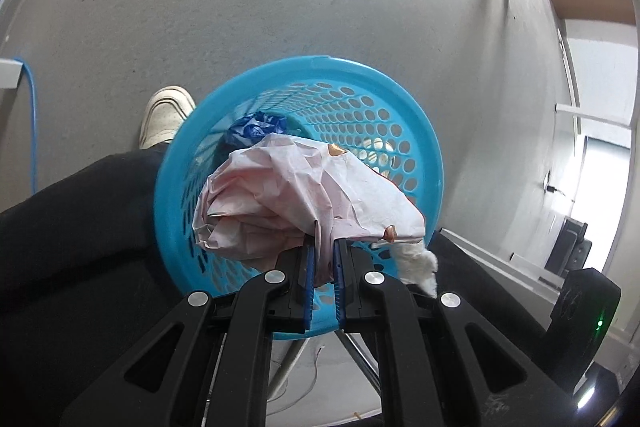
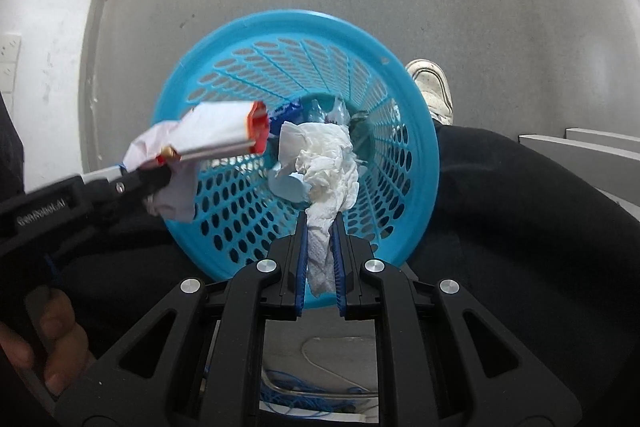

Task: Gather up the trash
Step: 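Open the left gripper while the right opens, dropping bag and tissue into the wastebasket, then raise both tools back toward the white napkin and tissue on the table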

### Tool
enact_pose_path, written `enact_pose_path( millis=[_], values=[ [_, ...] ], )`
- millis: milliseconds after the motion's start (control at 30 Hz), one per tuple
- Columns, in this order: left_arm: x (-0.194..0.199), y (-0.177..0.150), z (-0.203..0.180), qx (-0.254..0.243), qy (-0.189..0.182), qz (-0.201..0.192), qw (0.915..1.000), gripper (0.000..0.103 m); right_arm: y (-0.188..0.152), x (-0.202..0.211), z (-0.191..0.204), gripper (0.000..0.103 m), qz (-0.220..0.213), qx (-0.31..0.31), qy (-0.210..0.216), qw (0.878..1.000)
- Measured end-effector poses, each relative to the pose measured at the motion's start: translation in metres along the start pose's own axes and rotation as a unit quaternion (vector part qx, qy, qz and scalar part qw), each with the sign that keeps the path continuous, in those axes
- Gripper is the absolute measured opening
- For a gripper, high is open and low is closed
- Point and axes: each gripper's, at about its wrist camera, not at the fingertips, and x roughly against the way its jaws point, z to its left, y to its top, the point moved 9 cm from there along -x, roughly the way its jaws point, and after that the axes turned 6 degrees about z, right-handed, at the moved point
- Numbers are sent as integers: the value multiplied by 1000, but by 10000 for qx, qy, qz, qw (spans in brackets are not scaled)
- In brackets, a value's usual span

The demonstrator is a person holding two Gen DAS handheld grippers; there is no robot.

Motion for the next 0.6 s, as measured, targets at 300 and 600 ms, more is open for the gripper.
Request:
enact_pose_path(
  millis=[300,600],
  values=[
    [11,8,-3,83,-450,-190,9988,49,1,3,-2,40,-16,-118,192,9997],
    [33,0,-9,-166,2,-504,9986,49,-7,15,8,43,-173,203,31,9996]
  ],
)
